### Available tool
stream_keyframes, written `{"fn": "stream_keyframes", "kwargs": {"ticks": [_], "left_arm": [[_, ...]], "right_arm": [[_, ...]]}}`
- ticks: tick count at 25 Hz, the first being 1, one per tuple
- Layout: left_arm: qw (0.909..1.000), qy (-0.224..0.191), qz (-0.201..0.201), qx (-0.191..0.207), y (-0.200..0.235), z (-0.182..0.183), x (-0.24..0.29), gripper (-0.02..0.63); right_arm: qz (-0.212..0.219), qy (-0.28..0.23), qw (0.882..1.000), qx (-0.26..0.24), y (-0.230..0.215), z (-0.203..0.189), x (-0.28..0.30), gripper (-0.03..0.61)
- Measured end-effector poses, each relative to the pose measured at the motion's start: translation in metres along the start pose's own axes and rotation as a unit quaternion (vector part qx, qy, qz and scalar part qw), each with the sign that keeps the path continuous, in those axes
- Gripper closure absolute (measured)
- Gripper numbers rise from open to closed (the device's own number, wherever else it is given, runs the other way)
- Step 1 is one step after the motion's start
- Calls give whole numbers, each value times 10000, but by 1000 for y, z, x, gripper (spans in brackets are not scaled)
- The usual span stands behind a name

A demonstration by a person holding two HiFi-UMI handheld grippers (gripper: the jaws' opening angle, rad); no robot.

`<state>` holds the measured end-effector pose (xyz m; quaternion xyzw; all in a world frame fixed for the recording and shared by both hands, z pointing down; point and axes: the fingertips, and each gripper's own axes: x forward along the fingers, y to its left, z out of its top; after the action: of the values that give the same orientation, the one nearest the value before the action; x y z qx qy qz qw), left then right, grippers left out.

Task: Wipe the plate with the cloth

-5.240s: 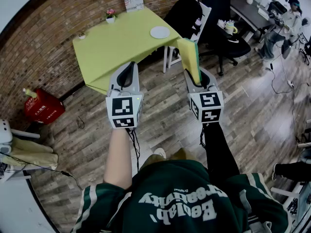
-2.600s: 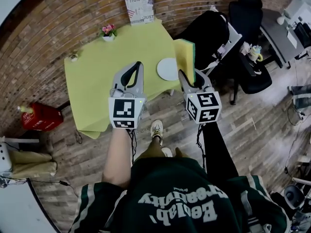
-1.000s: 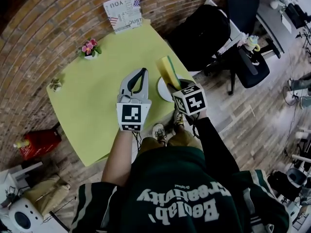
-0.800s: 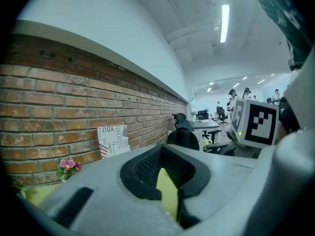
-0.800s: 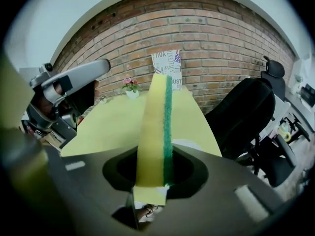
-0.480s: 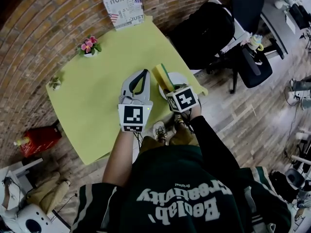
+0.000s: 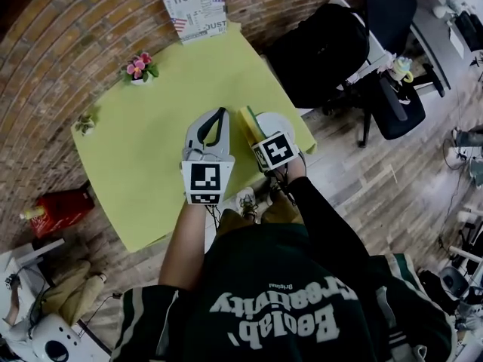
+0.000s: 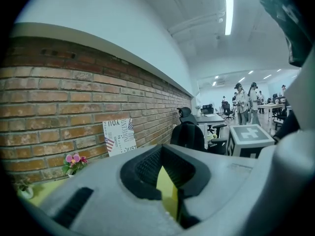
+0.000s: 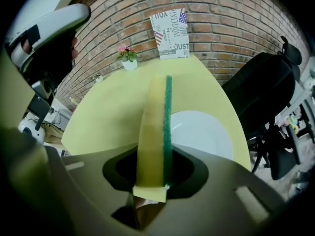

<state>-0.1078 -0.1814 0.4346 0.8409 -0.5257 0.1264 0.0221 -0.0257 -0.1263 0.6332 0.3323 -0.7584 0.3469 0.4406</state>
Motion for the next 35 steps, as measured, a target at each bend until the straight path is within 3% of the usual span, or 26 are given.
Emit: {"fn": "stream_keyframes", "kwargs": {"ticks": [24, 29, 35], "left_arm": [[9998, -79, -161, -56, -27, 12, 31, 609], [9999, -80, -127, -62, -27, 11, 28, 609], [9999, -60, -85, -68, -26, 7, 23, 609]], "right_arm": [[-768, -8, 9925, 955, -107, -37, -40, 453], [-574, -187, 9951, 789, -92, -26, -45, 453], [38, -218, 9986, 484, -39, -15, -37, 451]]}}
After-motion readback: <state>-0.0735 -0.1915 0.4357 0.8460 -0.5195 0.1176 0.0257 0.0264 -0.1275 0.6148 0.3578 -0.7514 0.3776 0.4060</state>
